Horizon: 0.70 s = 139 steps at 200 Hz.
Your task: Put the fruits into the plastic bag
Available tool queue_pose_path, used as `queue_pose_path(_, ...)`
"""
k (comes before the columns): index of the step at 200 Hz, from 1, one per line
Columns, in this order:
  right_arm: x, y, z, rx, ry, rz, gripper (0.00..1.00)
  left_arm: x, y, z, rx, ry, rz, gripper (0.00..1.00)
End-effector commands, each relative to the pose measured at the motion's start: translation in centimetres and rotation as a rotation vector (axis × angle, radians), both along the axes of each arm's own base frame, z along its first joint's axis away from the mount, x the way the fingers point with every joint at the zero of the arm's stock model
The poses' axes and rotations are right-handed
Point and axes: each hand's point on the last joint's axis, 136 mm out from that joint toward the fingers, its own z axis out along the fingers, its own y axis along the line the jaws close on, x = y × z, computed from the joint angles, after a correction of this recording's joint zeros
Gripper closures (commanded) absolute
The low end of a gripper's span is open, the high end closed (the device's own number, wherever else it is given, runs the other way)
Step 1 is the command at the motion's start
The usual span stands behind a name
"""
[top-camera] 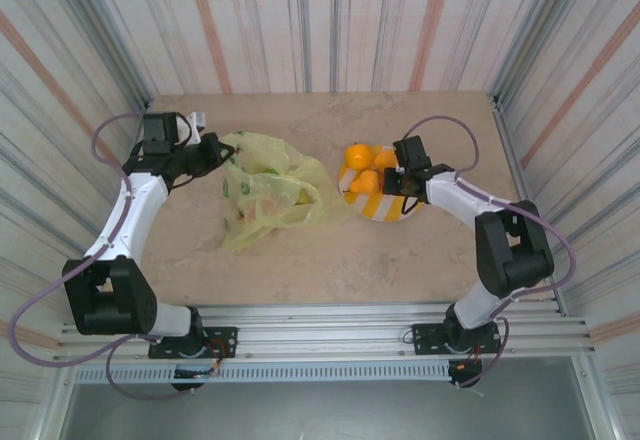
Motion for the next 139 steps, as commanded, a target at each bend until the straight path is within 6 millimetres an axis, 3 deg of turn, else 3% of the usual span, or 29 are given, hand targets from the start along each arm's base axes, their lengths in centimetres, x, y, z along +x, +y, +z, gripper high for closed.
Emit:
queue_pose_path(1, 0.7, -0.2, -0.4, -0.033, 0.023, 0.013, 0.57, -0.3, -0.2, 0.5, -0.021, -0.016, -0.006, 1.0)
queue_pose_path(67, 1.3, -0.6, -1.7, -0.089, 0.045, 0.019, 0.79, -0.2, -0.3, 0.4, -0.026, -0.011, -0.007, 1.0)
queue_pose_path(105, 1.6, -0.9, -1.6, -0.119, 0.04, 0.023, 0.84, -0.2, -0.3, 0.3, -0.029, -0.006, -0.007, 1.0)
queue_pose_path(139, 1.7, -1.0, -1.5, -0.125, 0.034, 0.026, 0.81, -0.1, -0.3, 0.2, -0.029, -0.005, -0.006, 1.0)
